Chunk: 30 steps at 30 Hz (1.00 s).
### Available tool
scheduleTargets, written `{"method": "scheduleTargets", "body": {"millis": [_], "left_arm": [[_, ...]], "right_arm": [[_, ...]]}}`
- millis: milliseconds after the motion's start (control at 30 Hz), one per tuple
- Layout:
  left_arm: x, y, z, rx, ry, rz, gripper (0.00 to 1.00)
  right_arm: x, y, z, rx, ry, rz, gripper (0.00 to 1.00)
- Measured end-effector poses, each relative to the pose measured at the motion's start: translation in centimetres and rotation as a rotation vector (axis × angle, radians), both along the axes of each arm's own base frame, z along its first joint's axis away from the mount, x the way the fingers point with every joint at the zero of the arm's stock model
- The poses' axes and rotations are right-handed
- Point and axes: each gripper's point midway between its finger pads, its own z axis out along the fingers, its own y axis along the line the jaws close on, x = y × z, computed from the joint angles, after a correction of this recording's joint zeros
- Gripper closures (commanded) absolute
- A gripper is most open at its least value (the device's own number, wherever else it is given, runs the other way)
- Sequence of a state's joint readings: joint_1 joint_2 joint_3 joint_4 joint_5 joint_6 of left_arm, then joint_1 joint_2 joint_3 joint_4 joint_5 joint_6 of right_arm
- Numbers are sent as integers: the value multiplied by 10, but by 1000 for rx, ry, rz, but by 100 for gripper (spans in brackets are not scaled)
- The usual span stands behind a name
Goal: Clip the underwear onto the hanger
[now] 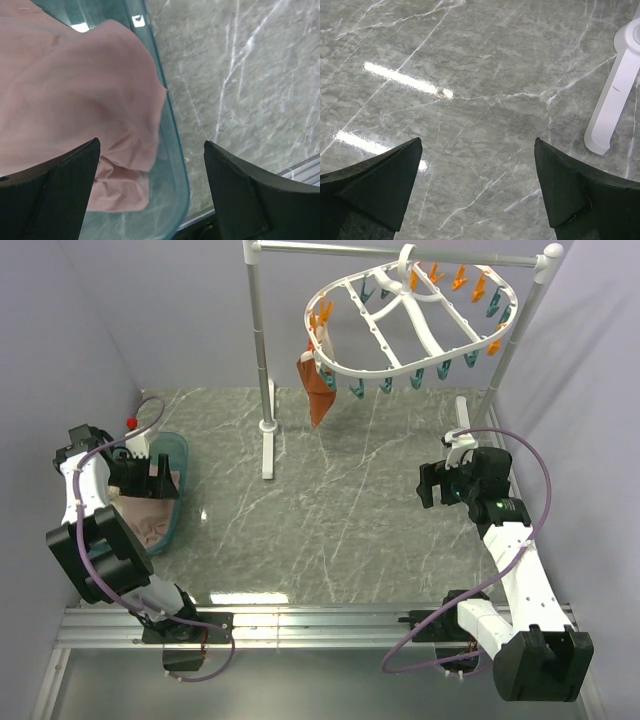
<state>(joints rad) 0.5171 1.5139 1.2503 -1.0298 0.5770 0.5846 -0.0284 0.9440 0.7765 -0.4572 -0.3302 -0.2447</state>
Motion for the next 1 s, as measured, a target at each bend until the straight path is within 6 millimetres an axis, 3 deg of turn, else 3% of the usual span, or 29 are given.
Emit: {"method": "scheduleTargets", "body": {"millis": [100, 300, 400, 433, 500, 533, 700, 833, 1000], "left_arm": [[2, 1, -17, -18, 28, 1, 14], [12, 3, -34, -46, 36, 1, 22], [16, 1, -38, -71, 38, 6, 30], [17, 0, -39, -83, 39, 6, 36], [17, -4, -39, -110, 39, 5, 42], [18, -6, -38, -119, 38, 4, 51], [19, -15, -33, -190, 50, 9, 73], [26, -11, -25, -206, 33, 13, 99], [33, -3, -9, -197, 1, 15, 100]], "right_arm": [[0, 0, 0, -1, 0, 1, 0], [0, 0, 1, -6, -5, 6, 0], [0, 0, 2, -6, -8, 6, 0], [-1, 0, 2, -6, -9, 6, 0], [-1, 0, 2, -6, -10, 6, 0], [-1, 0, 2, -6, -10, 6, 0], [-1, 0, 2, -7, -10, 5, 0], [-1, 0, 2, -6, -9, 6, 0], [-1, 0, 2, -6, -9, 6, 0]]}}
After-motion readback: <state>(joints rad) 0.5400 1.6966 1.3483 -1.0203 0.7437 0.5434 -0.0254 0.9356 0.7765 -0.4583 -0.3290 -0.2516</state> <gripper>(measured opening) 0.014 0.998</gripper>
